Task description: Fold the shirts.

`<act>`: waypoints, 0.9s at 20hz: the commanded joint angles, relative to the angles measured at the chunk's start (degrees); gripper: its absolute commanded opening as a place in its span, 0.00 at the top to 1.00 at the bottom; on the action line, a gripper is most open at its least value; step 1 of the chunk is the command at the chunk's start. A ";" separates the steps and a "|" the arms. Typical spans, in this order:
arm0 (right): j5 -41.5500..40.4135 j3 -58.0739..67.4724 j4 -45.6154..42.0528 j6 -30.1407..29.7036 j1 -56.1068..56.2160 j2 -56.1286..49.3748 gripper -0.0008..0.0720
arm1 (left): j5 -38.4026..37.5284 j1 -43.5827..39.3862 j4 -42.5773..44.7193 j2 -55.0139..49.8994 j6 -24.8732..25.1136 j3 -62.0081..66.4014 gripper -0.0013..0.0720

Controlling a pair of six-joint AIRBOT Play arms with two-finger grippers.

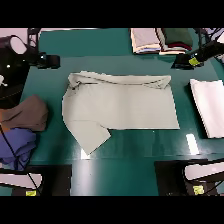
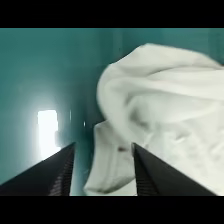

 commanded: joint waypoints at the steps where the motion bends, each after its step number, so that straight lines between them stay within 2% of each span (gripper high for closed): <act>1: 3.56 0.52 3.54 -1.68 -1.53 -0.70 0.48 | -10.82 5.20 -0.83 2.03 3.41 -0.59 0.39; 3: 4.31 -6.75 3.48 -3.04 -3.67 3.41 0.48 | -13.75 7.74 -1.05 6.21 5.20 -6.40 0.39; 8: 2.34 -36.41 3.15 -4.92 -14.29 18.82 0.48 | -9.86 9.70 -2.82 21.03 5.16 -33.94 0.39; 11: 1.53 -50.82 3.19 -6.93 -23.52 24.94 0.45 | -8.94 9.70 -7.72 26.14 5.60 -45.35 0.39; 13: 0.98 -57.35 3.30 -7.32 -29.11 26.38 0.36 | -8.41 9.70 -10.45 26.95 5.62 -49.07 0.39; 15: 0.22 -61.48 5.33 -9.49 -32.00 25.99 0.36 | -7.30 9.70 -11.98 26.93 5.62 -50.18 0.39; 18: -2.36 -64.22 8.37 -10.10 -30.36 23.58 0.36 | -5.86 9.70 -13.29 26.95 5.62 -50.16 0.39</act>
